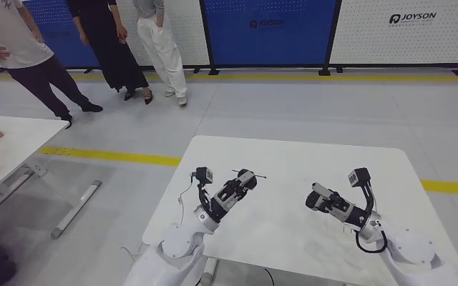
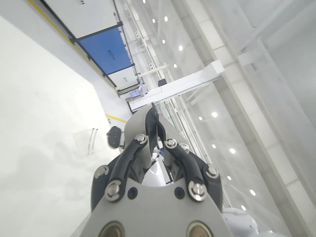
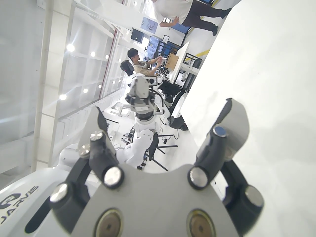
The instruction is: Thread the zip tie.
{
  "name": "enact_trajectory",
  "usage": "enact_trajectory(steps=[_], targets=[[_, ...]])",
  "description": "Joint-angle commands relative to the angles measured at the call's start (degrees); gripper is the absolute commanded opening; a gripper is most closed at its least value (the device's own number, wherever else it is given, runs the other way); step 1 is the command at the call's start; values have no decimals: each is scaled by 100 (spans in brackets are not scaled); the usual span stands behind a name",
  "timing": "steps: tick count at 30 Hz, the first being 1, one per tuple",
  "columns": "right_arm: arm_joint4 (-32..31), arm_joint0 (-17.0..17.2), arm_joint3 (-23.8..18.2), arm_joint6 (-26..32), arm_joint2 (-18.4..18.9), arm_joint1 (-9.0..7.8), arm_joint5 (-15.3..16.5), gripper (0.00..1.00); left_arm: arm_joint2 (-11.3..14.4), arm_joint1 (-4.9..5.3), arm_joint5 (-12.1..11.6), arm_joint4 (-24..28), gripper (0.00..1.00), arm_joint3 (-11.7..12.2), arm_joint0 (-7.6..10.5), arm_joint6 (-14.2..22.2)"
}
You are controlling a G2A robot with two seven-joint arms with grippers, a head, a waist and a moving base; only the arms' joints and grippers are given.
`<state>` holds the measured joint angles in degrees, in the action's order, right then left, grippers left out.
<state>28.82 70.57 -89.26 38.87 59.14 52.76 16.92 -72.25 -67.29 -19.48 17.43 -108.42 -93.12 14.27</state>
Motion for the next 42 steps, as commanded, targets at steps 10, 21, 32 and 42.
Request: enact_trajectory(steps=[10, 21, 32, 42], targets=[[0, 0, 0, 0, 0, 0, 0, 100, -552, 37, 0, -104, 0, -827, -626, 222], [0, 0, 0, 0, 0, 0, 0, 100, -158, 8, 322, -342, 0, 508, -352, 384], [0, 0, 0, 0, 0, 0, 0, 100, 195, -39, 572, -456, 0, 1033, 54, 414], [0, 0, 0, 0, 0, 0, 0, 100, 498, -56, 449, -696, 0, 1107, 126, 585]])
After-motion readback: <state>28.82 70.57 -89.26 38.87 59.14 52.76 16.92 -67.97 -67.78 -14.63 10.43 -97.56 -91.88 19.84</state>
